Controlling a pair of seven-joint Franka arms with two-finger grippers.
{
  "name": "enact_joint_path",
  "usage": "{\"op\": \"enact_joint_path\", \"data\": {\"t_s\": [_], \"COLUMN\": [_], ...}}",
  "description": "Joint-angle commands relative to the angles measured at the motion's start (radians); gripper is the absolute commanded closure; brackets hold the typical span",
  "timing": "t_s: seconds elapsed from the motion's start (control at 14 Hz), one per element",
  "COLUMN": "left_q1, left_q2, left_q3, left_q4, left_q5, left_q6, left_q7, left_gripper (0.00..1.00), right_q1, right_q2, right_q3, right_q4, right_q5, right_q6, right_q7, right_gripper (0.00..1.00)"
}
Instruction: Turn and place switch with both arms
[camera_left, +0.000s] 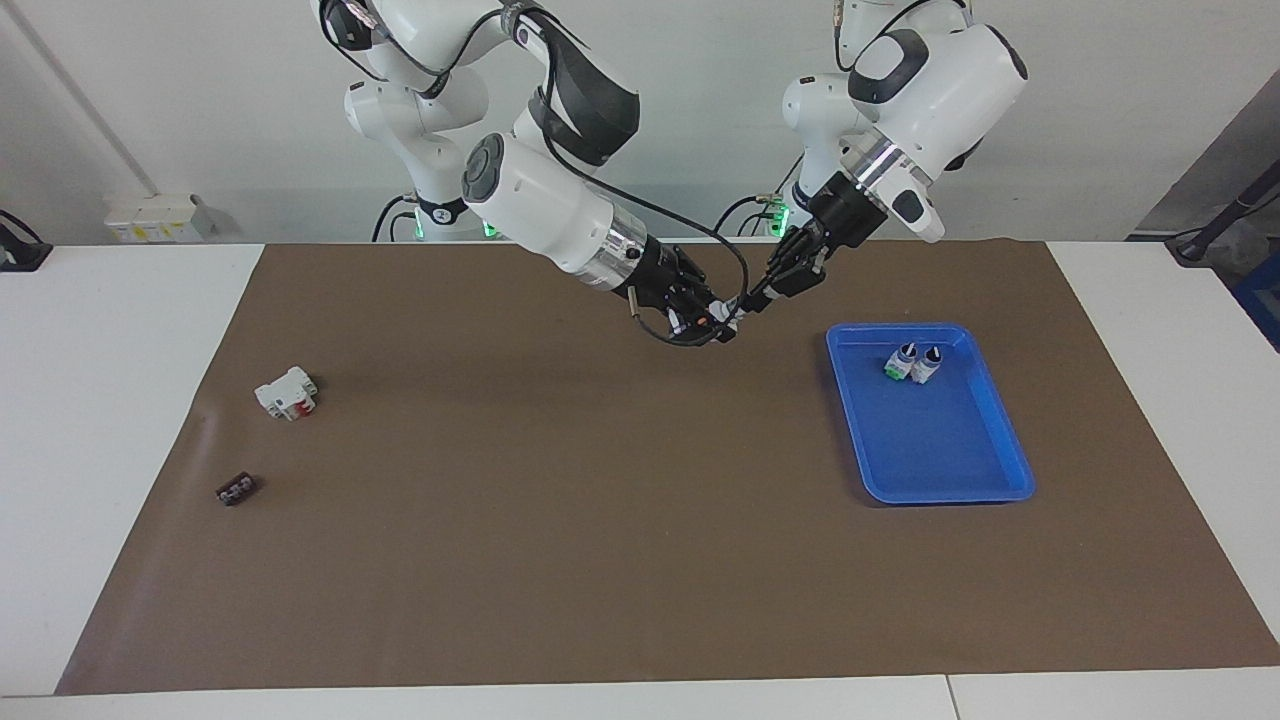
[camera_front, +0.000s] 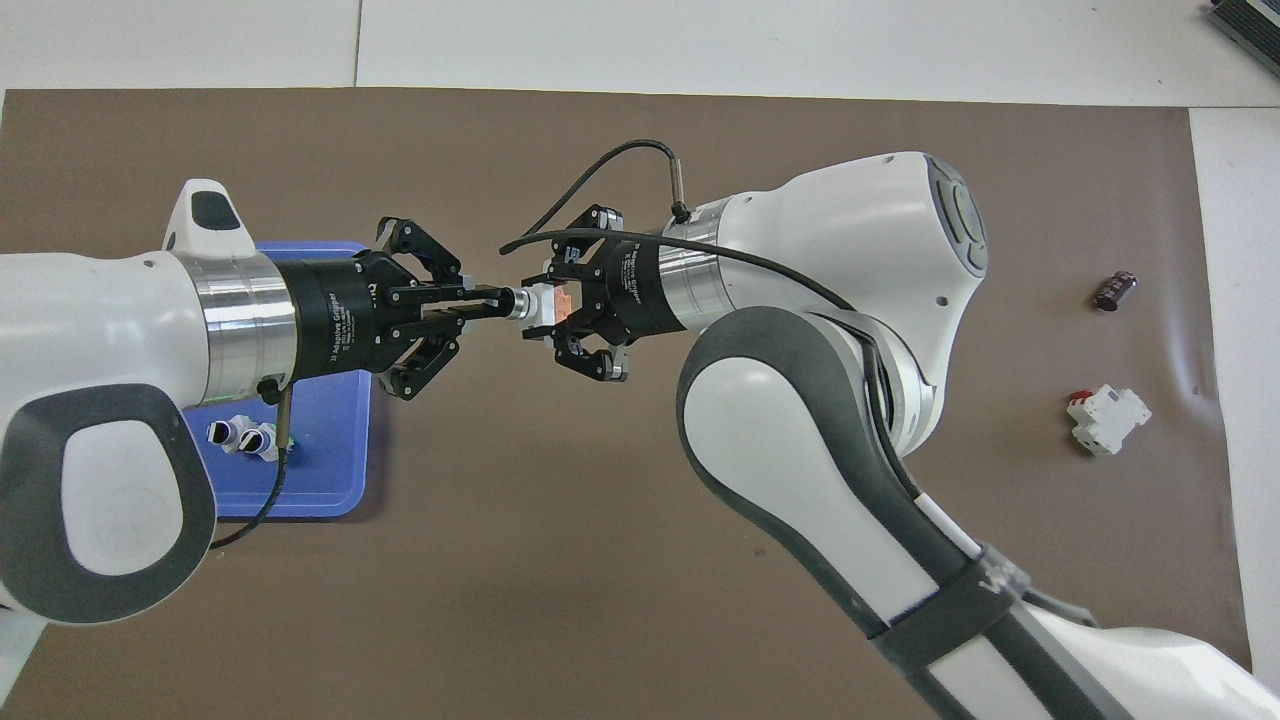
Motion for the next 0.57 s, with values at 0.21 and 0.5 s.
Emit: {"op": "enact_joint_path", "data": {"t_s": [0.21, 0.5], "left_q1": [-0.034, -0.031], "left_q2": [-0.027, -0.033], "left_q3": [0.006, 0.006], "left_q4": [-0.056, -0.061], "left_q5": [0.002, 0.002], "left_q6": [0.013, 0.013], "left_q7": [-0.393, -0.611], "left_gripper": [1.00, 1.00], "right_q1": [-0.003, -0.003], "right_q2": [-0.023, -0.023], "right_q3": [0.011, 0.013], "right_q4": [0.000, 0.000], "right_q5": [0.014, 0.014], "right_q6": [0.012, 0.011], "right_q7": [0.012, 0.012], "right_gripper": [1.00, 1.00]}}
